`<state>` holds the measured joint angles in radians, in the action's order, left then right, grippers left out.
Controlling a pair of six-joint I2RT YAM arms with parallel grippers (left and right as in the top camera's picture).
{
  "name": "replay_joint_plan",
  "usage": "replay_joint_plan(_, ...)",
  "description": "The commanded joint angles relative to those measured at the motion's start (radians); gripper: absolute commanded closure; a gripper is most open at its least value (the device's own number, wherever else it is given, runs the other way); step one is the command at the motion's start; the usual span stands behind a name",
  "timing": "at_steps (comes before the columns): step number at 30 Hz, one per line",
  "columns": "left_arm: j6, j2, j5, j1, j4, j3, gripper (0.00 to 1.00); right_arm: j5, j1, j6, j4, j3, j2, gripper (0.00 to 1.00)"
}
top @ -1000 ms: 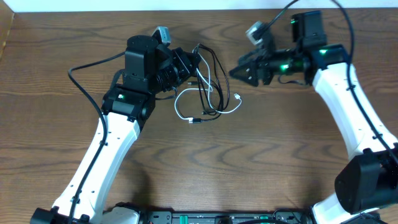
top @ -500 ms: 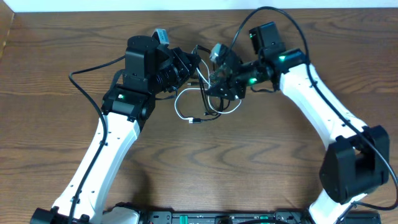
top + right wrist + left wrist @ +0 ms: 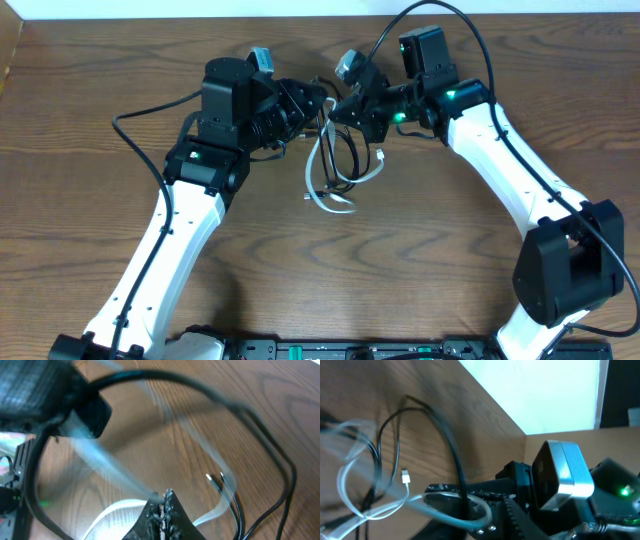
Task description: Untangle cables
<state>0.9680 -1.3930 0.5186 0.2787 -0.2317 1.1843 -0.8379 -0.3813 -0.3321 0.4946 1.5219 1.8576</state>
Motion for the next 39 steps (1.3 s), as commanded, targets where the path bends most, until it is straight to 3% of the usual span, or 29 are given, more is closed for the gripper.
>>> replay_joint_plan(1,-0.056,0.007,-0.047,0.002,-0.019,0.011,0.65,0.022,0.032,0.130,-0.006,0.019,-0.042,0.99)
replay_joint_plan(11,-0.058,0.007,-0.156,0.002,-0.157,0.011,0.54,0.136,0.113,0.296,0.048,0.021,-0.212,0.99)
replay_joint_plan(16,-0.077,0.007,-0.172,0.002,-0.208,0.011,0.52,0.257,0.114,0.332,0.073,0.021,-0.238,0.99)
replay_joint_plan(18,-0.132,0.007,-0.172,0.002,-0.218,0.011,0.56,0.260,0.114,0.331,0.073,0.021,-0.237,0.99)
replay_joint_plan(24,-0.240,0.007,-0.164,0.002,-0.235,0.011,0.92,0.266,0.101,0.308,0.085,0.021,-0.172,0.70)
replay_joint_plan(30,-0.368,0.009,-0.089,0.002,-0.174,0.011,0.93,0.111,0.079,0.201,0.084,0.021,-0.066,0.44)
replay_joint_plan(33,-0.434,0.010,-0.003,0.001,-0.093,0.011,0.93,0.097,0.072,0.184,0.084,0.021,-0.031,0.42)
replay_joint_plan(39,-0.416,0.011,0.001,0.002,-0.019,0.011,0.93,0.069,0.048,0.145,0.081,0.021,0.003,0.40)
